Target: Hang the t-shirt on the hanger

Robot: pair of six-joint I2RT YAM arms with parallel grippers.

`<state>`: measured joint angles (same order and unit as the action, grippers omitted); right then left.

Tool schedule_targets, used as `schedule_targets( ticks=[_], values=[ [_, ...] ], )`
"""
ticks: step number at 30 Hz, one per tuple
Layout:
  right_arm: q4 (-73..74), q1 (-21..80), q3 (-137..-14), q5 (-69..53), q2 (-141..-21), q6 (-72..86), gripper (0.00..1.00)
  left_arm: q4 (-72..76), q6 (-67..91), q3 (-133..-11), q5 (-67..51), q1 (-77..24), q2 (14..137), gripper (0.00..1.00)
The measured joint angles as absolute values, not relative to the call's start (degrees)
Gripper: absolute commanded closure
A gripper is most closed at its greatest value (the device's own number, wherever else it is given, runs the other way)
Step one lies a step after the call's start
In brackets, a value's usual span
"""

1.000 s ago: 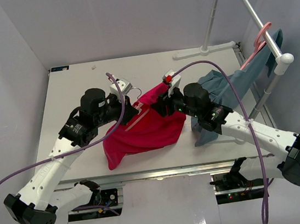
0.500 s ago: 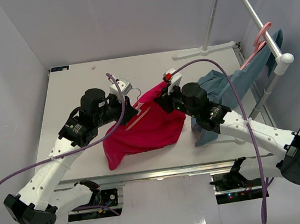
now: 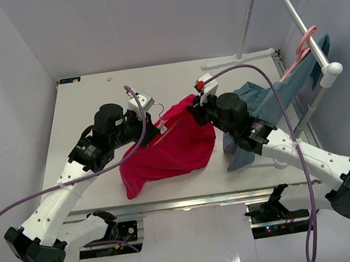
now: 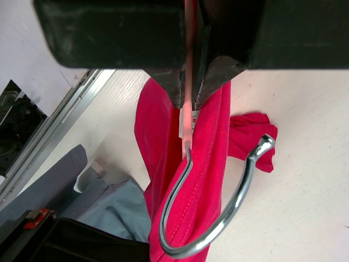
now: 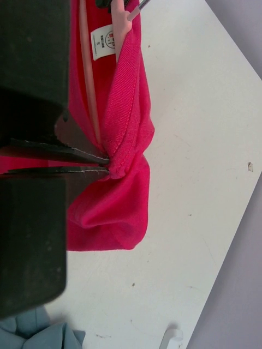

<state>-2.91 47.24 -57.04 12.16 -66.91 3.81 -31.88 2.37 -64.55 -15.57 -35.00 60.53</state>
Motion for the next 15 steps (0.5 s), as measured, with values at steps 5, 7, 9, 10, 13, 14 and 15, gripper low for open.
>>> schedule_targets(
  ticks=[5, 7, 9, 10, 13, 14, 15],
  values=[
    [-0.40, 46.86, -59.20, 13.45, -66.88, 2.23, 0.92, -32.39, 1.34, -64.52, -15.49, -35.00, 60.24, 1.00],
    [0.31, 46.64, -60.07, 13.63, -66.85, 1.90, 0.92, -32.57, 0.59, -64.26, -15.15, -35.00, 59.68, 1.00],
    [1.07, 46.47, -61.19, 13.61, -66.88, 1.65, 0.92, -32.80, -0.43, -64.10, -14.72, -35.00, 58.99, 1.00],
    [1.86, 46.40, -61.99, 13.61, -66.95, 1.51, 0.92, -32.86, -0.86, -64.10, -14.58, -35.00, 58.71, 1.00],
    [4.22, 45.96, -65.61, 13.38, -68.09, 0.98, 0.92, -33.01, -2.01, -64.10, -14.46, -35.00, 57.85, 1.00],
    [4.84, 45.73, -66.97, 13.22, -68.79, 0.75, 0.92, -33.01, -2.26, -64.10, -14.46, -35.00, 57.60, 1.00],
    [5.42, 45.45, -68.19, 12.88, -69.55, 0.46, 0.88, -33.01, -2.46, -64.10, -14.46, -35.00, 57.37, 1.00]
  ],
)
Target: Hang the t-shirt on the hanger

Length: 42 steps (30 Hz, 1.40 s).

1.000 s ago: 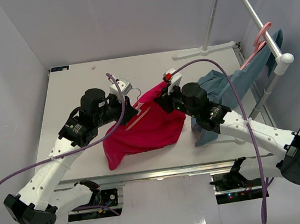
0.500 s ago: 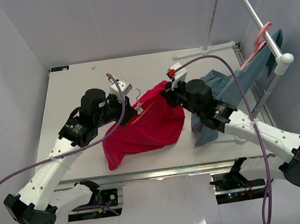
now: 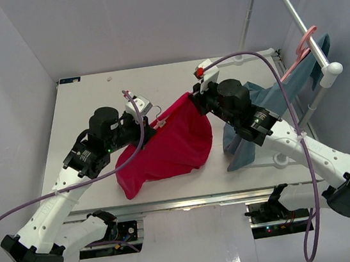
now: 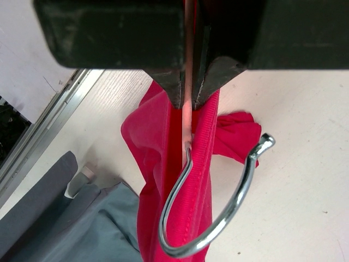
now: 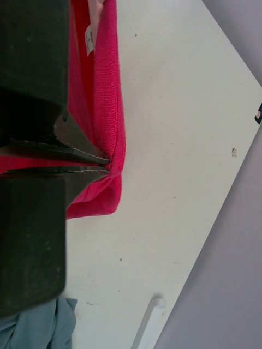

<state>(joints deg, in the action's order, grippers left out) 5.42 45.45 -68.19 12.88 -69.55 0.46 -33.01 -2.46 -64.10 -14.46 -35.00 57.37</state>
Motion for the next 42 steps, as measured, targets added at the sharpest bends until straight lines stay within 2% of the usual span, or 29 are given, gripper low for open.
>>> schedule_targets(
  ticks=[3, 7, 18, 23, 31, 34, 36, 40, 42],
  values=[
    [7.55, 44.63, -70.60, 10.52, -71.63, -0.91, 0.70, -33.30, -2.61, -64.10, -14.46, -35.00, 56.98, 1.00],
    [11.76, 43.88, -71.37, 7.63, -72.42, -2.85, 0.59, -35.53, -2.52, -64.14, -14.21, -35.00, 56.95, 1.00],
    [14.34, 43.36, -69.22, -0.56, -66.88, -3.91, 0.56, -39.08, -1.33, -66.58, -12.14, -35.00, 56.96, 1.00],
    [13.16, 43.32, -63.98, -3.55, -67.70, -4.82, 0.54, -39.85, -0.37, -67.26, -12.35, -35.00, 56.94, 1.00],
    [9.23, 42.76, -62.89, -2.97, -70.36, -5.96, 0.50, -40.53, 0.98, -68.34, -13.40, -35.00, 56.20, 1.00],
    [7.56, 42.46, -62.89, -1.98, -71.69, -6.27, 0.53, -40.77, 1.18, -68.36, -13.98, -35.00, 55.66, 1.00],
    [6.92, 42.34, -62.89, -1.59, -72.64, -6.38, 0.61, -41.01, 1.30, -68.36, -14.17, -35.00, 55.48, 1.00],
    [5.79, 42.10, -62.89, -0.66, -74.09, -6.44, 0.88, -41.51, 1.40, -68.36, -14.27, -35.00, 55.25, 1.00],
    [5.55, 41.99, -62.89, 0.33, -74.21, -6.16, 0.92, -41.72, 1.38, -68.36, -14.31, -35.00, 55.20, 1.00]
  ],
)
